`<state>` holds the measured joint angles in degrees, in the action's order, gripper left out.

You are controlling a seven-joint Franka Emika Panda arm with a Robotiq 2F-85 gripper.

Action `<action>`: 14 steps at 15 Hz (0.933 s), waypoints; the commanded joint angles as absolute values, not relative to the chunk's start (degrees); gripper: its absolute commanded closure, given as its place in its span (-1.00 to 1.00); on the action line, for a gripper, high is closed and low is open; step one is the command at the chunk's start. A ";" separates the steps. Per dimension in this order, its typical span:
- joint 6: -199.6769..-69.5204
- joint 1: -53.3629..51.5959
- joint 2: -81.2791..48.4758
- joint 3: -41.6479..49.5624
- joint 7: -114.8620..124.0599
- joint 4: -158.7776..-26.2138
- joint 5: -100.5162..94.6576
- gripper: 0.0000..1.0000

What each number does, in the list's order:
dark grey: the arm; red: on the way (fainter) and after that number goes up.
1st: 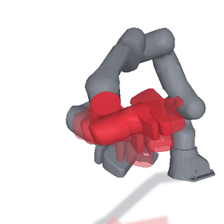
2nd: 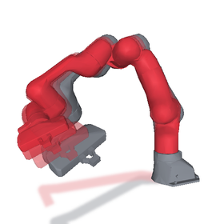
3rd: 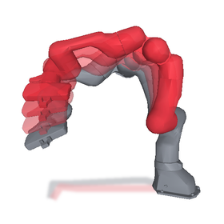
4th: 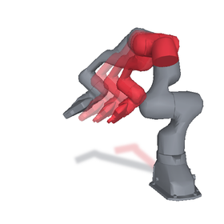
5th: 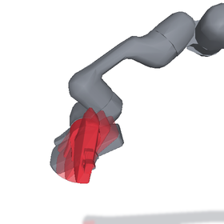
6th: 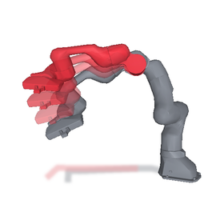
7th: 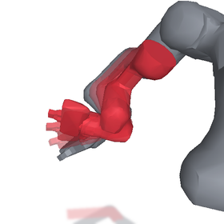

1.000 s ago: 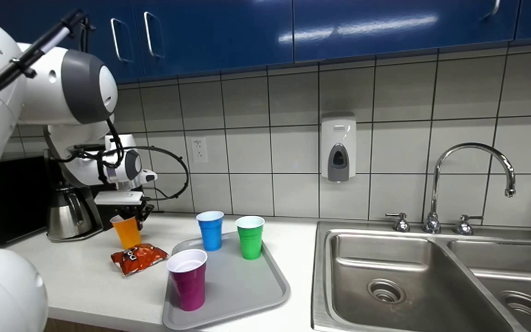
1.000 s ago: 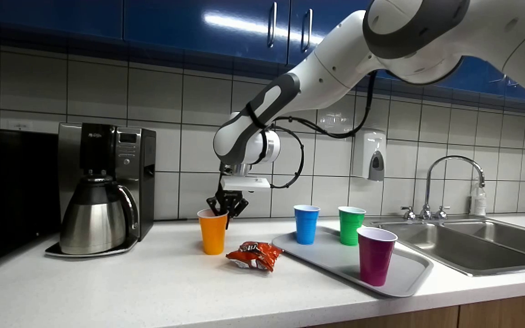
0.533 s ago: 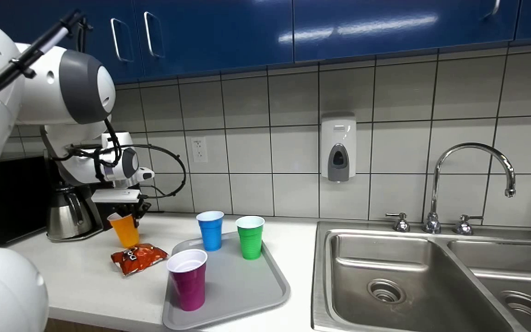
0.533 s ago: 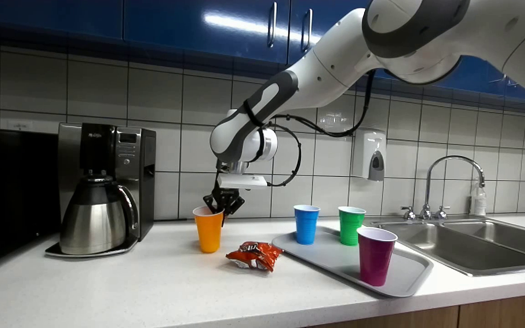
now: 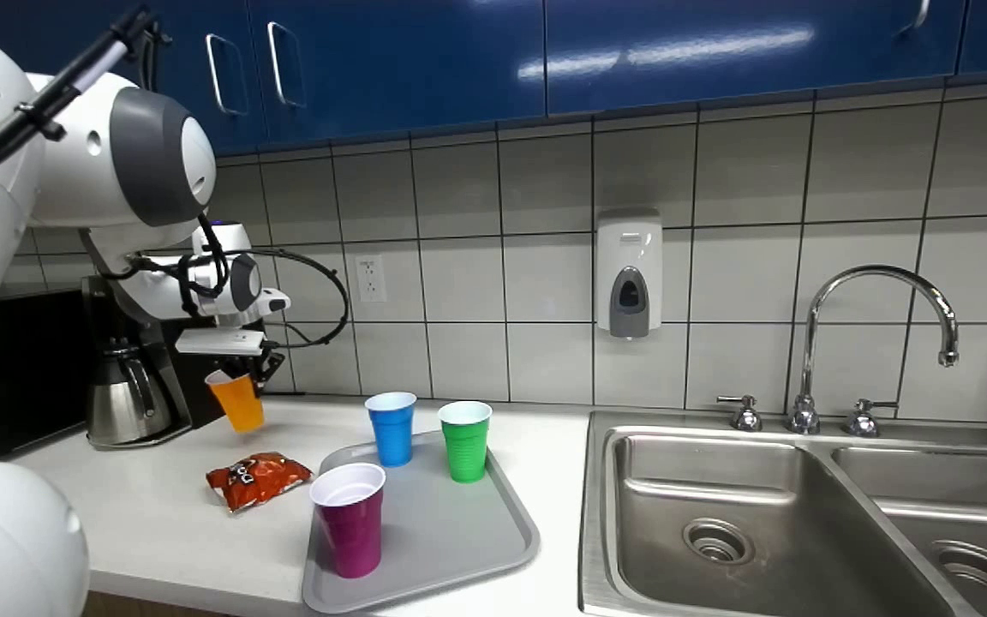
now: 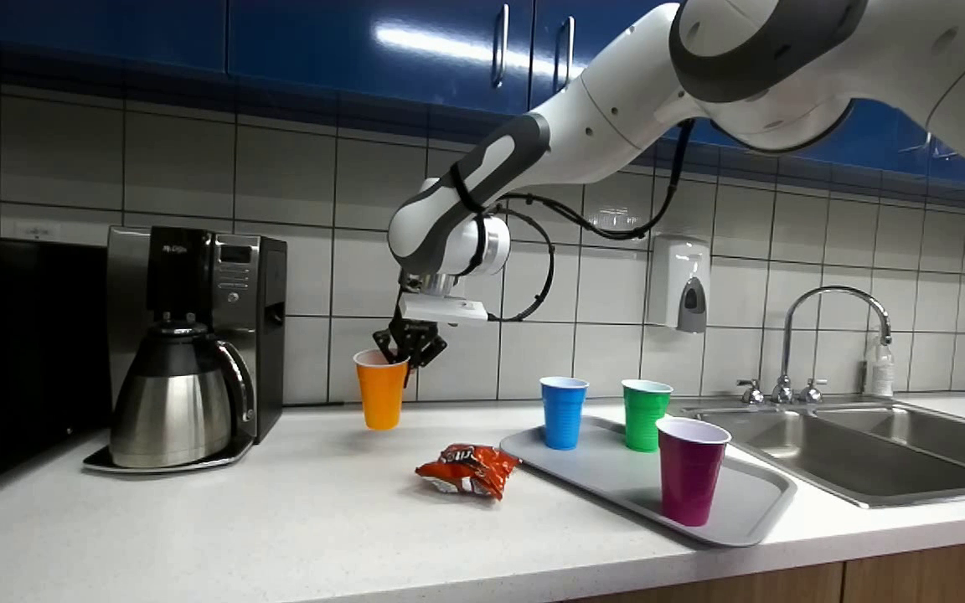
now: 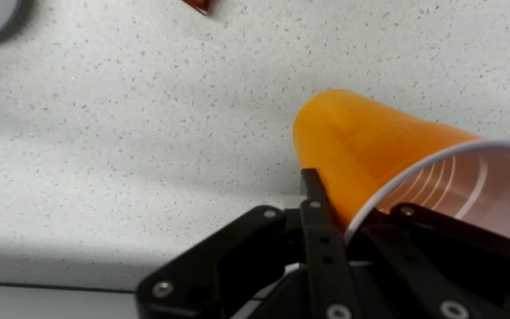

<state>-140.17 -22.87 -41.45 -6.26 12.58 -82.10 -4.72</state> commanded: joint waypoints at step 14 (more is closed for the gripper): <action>-134.99 -13.10 -32.74 -10.41 -2.97 -88.91 1.31 0.99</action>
